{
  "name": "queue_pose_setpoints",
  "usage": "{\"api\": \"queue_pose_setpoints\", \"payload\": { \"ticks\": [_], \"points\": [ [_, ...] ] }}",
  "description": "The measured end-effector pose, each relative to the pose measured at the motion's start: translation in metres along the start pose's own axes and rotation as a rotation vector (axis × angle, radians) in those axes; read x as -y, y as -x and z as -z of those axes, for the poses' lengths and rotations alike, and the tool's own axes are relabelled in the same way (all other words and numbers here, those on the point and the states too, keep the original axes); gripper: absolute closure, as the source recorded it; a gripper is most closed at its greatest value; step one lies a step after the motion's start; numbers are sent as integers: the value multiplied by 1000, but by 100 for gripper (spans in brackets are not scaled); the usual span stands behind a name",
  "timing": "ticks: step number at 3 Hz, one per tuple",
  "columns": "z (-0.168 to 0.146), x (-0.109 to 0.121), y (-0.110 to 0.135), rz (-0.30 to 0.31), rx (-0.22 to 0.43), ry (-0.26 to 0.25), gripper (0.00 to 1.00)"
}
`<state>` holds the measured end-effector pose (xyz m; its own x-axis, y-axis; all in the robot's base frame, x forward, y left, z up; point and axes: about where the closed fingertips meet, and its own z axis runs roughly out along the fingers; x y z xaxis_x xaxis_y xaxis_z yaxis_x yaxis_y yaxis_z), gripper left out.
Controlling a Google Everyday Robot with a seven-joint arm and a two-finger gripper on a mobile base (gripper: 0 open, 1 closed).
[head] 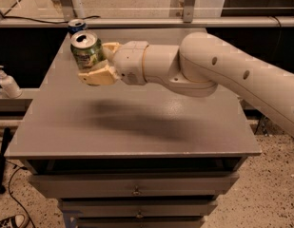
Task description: Move green can near pepsi can
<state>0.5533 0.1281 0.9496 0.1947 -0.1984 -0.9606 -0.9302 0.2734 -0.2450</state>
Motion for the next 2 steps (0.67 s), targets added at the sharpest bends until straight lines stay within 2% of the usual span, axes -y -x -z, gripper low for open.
{"api": "queue_pose_setpoints", "payload": {
  "ticks": [1,2],
  "points": [
    [2,45,-17,-1,7,-17,100],
    [5,102,-36,-17,12,-59,100]
  ]
}}
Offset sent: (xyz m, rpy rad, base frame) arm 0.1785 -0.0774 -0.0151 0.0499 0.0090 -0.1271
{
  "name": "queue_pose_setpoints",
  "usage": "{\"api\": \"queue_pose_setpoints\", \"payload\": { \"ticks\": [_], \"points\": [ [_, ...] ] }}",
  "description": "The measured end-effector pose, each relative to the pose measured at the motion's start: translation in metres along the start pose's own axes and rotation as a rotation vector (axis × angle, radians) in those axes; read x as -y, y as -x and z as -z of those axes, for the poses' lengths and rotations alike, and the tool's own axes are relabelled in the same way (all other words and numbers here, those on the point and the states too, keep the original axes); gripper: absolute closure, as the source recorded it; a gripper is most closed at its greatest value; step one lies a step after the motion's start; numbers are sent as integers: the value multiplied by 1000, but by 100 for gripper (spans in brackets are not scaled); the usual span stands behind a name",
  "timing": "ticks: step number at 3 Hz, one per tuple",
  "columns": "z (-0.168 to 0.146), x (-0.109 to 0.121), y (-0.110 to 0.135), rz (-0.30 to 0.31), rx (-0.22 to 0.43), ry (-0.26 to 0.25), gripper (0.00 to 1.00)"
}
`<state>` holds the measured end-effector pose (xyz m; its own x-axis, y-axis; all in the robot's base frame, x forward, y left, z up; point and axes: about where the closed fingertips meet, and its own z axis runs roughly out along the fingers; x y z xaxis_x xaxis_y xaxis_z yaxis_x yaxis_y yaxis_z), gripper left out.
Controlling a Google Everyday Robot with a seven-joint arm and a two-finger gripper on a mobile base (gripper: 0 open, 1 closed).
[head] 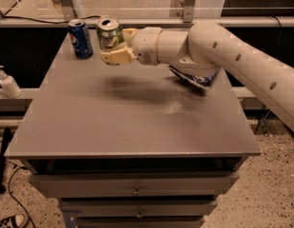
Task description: Move green can near pepsi can
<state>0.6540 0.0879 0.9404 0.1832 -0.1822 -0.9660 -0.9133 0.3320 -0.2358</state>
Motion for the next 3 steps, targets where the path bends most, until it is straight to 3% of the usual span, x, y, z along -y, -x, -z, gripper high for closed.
{"api": "queue_pose_setpoints", "payload": {
  "ticks": [1,2,3],
  "points": [
    [-10,48,-17,-11,-15,-39,100],
    [-33,75,-35,6,-77,-50,100],
    [-57,86,-56,9,-121,-40,100]
  ]
}}
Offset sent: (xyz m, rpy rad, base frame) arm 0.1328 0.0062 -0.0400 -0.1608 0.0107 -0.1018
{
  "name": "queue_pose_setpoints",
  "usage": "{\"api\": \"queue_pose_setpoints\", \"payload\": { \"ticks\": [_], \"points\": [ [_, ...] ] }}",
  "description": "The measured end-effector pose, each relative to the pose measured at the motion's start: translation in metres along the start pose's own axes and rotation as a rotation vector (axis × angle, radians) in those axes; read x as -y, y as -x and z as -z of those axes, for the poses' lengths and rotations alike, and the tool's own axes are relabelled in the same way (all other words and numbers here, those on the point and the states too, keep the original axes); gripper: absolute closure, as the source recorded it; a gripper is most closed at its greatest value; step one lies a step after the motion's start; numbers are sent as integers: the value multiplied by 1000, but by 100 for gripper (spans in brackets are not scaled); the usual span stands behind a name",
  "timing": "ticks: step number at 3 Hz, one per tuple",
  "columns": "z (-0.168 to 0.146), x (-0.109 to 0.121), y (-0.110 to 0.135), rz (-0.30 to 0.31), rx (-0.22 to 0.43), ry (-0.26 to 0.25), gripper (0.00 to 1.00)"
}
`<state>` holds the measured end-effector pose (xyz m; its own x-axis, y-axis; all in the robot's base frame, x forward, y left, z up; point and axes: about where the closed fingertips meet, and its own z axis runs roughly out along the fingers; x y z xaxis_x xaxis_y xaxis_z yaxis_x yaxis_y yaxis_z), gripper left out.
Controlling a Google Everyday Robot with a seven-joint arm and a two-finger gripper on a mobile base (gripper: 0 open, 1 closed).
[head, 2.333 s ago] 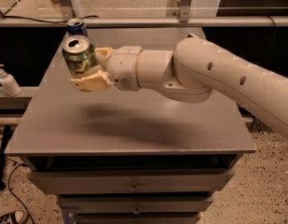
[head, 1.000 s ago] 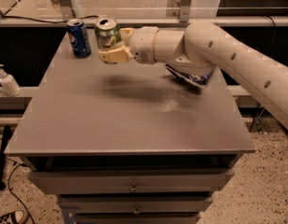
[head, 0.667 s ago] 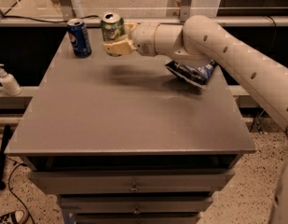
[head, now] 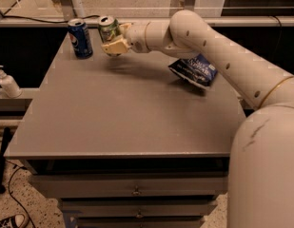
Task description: Move green can near pepsi can
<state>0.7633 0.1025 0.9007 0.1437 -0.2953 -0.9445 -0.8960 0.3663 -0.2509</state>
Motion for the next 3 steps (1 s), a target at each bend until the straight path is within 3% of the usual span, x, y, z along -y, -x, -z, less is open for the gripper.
{"api": "queue_pose_setpoints", "payload": {
  "ticks": [2,3],
  "points": [
    [-42,4,-20,-20,-6,25,100],
    [-49,4,-27,-59,-7,23,82]
  ]
}}
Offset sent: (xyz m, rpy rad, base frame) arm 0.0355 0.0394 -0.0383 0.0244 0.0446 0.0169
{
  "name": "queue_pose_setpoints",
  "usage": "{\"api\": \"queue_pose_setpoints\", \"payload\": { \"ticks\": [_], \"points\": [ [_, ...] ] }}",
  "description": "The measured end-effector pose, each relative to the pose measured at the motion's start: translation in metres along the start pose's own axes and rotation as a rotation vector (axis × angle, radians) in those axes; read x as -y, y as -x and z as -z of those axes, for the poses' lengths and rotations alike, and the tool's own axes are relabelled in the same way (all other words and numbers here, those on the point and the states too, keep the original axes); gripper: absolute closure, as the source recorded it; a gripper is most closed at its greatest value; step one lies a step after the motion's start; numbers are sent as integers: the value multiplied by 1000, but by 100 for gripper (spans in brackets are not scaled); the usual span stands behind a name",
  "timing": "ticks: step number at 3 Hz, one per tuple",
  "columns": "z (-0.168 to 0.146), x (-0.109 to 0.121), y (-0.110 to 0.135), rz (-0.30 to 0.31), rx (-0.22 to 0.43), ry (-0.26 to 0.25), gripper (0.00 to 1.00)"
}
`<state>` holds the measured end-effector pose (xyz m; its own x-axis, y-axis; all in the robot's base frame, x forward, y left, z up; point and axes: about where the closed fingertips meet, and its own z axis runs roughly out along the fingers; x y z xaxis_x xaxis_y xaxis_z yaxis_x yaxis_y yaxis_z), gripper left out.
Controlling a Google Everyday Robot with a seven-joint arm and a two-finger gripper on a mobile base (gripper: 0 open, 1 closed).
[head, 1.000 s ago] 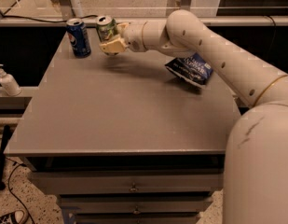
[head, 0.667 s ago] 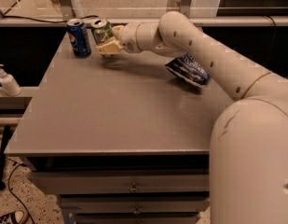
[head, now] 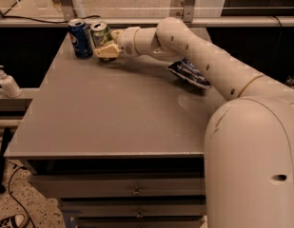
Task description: Move green can near pepsi can
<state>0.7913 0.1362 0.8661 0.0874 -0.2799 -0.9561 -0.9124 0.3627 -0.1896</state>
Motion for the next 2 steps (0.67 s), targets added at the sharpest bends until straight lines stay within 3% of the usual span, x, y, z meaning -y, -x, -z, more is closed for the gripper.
{"api": "queue_pose_setpoints", "payload": {
  "ticks": [2],
  "points": [
    [-7,-2,-5,-40,-2,12,35]
  ]
}}
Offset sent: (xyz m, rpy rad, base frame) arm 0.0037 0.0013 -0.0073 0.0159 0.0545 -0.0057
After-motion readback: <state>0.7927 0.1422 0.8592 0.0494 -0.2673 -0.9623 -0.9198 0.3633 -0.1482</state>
